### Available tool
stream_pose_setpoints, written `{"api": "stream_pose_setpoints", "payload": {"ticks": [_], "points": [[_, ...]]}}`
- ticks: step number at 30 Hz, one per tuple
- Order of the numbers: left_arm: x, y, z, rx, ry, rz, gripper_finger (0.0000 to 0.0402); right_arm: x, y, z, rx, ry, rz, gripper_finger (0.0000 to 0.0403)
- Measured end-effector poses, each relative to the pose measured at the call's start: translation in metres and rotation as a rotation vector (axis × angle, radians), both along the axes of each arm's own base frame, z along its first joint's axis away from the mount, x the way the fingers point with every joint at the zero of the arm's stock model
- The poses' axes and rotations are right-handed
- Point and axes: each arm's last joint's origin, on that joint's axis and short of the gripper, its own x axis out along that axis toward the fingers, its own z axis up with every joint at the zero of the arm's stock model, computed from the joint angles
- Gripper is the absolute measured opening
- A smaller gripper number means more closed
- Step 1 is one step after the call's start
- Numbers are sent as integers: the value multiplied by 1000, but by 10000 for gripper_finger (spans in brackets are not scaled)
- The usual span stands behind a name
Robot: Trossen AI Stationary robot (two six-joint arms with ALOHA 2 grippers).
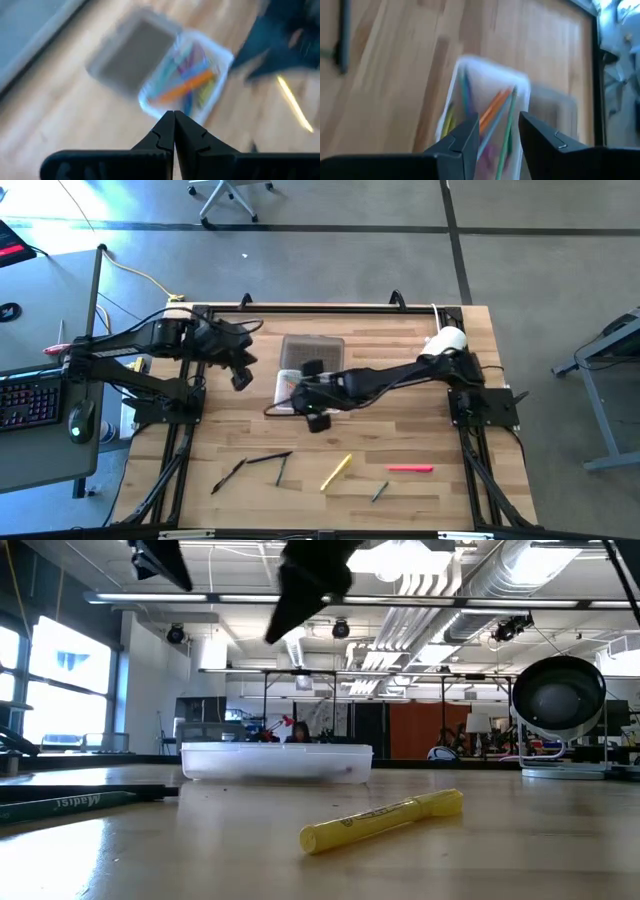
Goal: Pick & place school supplies into a supply box
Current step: Put the left black pen into the black box
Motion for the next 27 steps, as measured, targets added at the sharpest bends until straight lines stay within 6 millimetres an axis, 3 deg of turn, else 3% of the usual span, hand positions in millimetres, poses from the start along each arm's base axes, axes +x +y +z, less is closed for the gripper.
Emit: {"api": "stream_pose_setpoints", "payload": {"ticks": [6,9,13,19,22,27], "points": [[-16,-20,-31,-313,274,100,46,-48,18,27,82,142,-123,118],[-25,-40,-53,-430,369,139,46,-66,23,33,47,179,-198,119],[-23,-75,-87,-492,370,105,46,-84,25,31,-40,182,-284,119],[-15,-140,-133,-695,287,-148,46,-101,25,12,-61,210,-344,119],[-17,-162,-151,-747,351,-103,46,-109,25,0,-64,230,-367,119],[-20,-178,-176,-681,475,-12,47,-113,23,-23,-80,258,-374,119]]}}
